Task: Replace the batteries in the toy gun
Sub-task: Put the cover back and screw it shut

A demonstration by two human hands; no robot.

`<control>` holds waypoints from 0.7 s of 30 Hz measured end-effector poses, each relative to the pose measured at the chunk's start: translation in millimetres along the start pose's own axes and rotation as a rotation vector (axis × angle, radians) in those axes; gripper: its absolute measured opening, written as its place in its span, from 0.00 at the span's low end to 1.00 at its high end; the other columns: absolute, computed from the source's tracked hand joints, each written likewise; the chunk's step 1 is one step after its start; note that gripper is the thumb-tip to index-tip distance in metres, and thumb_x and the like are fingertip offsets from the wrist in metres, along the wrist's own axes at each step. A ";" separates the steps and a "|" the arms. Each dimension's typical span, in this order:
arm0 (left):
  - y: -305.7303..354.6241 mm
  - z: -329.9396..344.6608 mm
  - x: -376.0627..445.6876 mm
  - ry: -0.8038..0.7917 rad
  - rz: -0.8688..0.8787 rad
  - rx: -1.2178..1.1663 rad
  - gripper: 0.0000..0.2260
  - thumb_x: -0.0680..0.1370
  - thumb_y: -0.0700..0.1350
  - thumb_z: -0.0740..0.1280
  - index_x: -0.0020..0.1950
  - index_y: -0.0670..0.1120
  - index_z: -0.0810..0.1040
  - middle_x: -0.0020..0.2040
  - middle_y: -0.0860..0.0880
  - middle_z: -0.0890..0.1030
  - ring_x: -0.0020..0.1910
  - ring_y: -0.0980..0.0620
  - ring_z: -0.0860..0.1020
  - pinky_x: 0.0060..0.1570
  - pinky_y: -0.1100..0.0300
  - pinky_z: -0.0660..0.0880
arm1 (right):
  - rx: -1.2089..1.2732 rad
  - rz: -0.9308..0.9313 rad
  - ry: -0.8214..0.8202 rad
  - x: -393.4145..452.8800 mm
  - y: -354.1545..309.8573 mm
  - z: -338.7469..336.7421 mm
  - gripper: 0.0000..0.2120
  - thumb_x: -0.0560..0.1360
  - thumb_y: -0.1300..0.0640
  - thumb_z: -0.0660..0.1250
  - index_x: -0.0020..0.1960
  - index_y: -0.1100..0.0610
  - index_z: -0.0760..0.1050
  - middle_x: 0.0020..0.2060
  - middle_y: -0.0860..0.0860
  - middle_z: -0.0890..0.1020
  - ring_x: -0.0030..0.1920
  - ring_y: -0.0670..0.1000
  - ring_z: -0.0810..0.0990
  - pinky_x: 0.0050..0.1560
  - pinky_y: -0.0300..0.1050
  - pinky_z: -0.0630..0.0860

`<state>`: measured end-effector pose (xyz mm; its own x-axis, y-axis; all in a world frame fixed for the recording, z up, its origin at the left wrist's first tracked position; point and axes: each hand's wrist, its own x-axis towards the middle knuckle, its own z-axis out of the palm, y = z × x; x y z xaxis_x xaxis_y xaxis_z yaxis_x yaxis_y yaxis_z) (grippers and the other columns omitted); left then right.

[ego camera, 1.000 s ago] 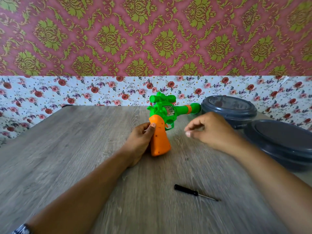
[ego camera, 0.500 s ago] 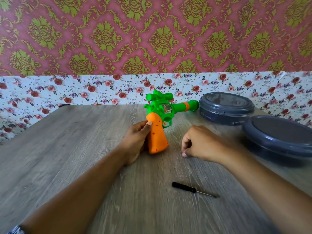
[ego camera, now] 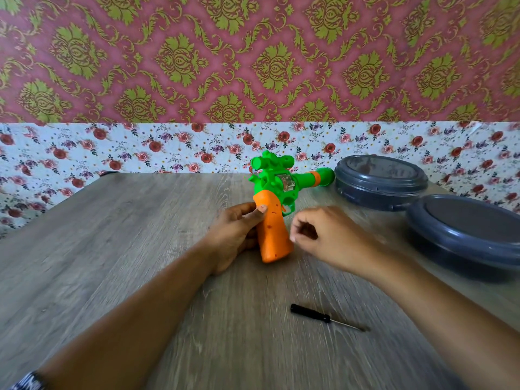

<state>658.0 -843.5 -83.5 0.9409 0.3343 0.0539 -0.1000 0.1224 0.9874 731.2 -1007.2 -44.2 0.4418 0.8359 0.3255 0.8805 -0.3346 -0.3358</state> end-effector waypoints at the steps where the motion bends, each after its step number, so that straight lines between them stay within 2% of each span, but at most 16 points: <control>1: 0.1 0.4 0.0 -0.008 0.003 0.015 0.14 0.79 0.45 0.60 0.61 0.40 0.74 0.50 0.43 0.81 0.43 0.51 0.81 0.52 0.50 0.77 | 0.064 -0.044 0.111 1.6 -2.1 1.8 0.04 0.71 0.62 0.68 0.38 0.56 0.78 0.35 0.43 0.78 0.36 0.40 0.74 0.39 0.33 0.68; 3: 0.4 1.2 -0.3 -0.020 0.012 0.024 0.15 0.79 0.46 0.60 0.61 0.38 0.74 0.49 0.42 0.80 0.40 0.52 0.81 0.49 0.52 0.78 | 0.138 -0.097 0.268 3.5 -6.3 8.2 0.04 0.70 0.62 0.69 0.37 0.55 0.78 0.32 0.40 0.74 0.34 0.37 0.72 0.37 0.28 0.66; 8: -0.1 2.6 0.1 -0.016 0.025 0.060 0.16 0.78 0.47 0.62 0.61 0.38 0.74 0.49 0.41 0.80 0.41 0.48 0.80 0.48 0.52 0.78 | 0.122 -0.129 0.408 4.6 -7.6 28.7 0.02 0.69 0.59 0.67 0.37 0.57 0.76 0.34 0.45 0.75 0.34 0.42 0.69 0.37 0.33 0.63; 13: -0.2 2.8 -0.3 -0.030 0.036 0.055 0.15 0.78 0.47 0.62 0.60 0.39 0.74 0.48 0.43 0.81 0.40 0.50 0.81 0.44 0.54 0.79 | 0.092 -0.161 0.435 5.4 -7.7 32.0 0.03 0.69 0.59 0.66 0.37 0.58 0.76 0.34 0.50 0.77 0.35 0.47 0.73 0.36 0.40 0.68; 16: 0.0 3.4 -0.3 -0.032 0.040 0.047 0.13 0.78 0.47 0.62 0.58 0.41 0.75 0.45 0.45 0.81 0.37 0.52 0.81 0.40 0.57 0.79 | 0.098 -0.175 0.450 3.7 -7.6 34.0 0.03 0.69 0.60 0.66 0.38 0.59 0.76 0.35 0.50 0.78 0.36 0.46 0.73 0.37 0.37 0.67; 21: 0.6 2.5 0.2 -0.032 0.036 0.046 0.13 0.78 0.47 0.62 0.58 0.40 0.75 0.45 0.43 0.80 0.38 0.51 0.80 0.41 0.56 0.79 | 0.108 -0.163 0.478 6.2 -6.1 38.1 0.03 0.70 0.59 0.67 0.38 0.58 0.76 0.36 0.50 0.78 0.37 0.47 0.74 0.38 0.39 0.68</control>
<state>658.9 -845.7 -82.5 0.9470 0.3073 0.0939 -0.1202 0.0677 0.9904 722.0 -983.4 -73.7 0.3518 0.5724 0.7407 0.9328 -0.1486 -0.3282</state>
